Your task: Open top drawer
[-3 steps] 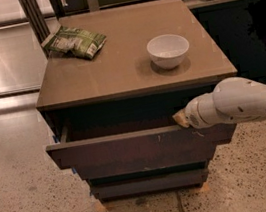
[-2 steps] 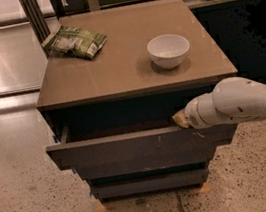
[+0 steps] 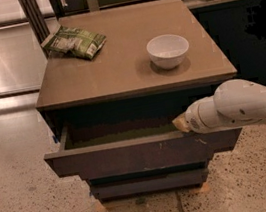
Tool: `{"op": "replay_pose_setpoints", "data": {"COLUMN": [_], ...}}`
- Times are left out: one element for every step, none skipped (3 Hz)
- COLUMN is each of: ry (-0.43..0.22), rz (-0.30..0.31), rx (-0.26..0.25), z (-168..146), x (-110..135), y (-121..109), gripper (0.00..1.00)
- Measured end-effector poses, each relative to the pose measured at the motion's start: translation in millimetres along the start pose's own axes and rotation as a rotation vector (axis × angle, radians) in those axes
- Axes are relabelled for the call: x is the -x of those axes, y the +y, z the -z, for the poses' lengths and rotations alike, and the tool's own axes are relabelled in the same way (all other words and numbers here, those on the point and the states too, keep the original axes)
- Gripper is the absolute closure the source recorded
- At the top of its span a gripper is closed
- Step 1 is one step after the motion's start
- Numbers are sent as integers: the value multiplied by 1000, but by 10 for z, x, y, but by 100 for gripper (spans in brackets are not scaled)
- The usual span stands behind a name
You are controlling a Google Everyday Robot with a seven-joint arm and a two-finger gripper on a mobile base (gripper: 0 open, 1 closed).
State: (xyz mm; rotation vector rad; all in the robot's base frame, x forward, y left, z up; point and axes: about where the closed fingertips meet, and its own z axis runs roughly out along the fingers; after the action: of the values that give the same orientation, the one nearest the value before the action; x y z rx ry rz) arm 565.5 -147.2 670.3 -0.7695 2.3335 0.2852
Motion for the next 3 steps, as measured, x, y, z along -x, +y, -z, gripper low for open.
{"op": "replay_pose_setpoints", "data": {"ry": [15, 15, 15], "rz": [-10, -10, -16], "rx": [34, 34, 45], "z": [57, 99, 169], "x": [-173, -134, -251], "y": [165, 164, 292], "gripper": [100, 100, 100]}}
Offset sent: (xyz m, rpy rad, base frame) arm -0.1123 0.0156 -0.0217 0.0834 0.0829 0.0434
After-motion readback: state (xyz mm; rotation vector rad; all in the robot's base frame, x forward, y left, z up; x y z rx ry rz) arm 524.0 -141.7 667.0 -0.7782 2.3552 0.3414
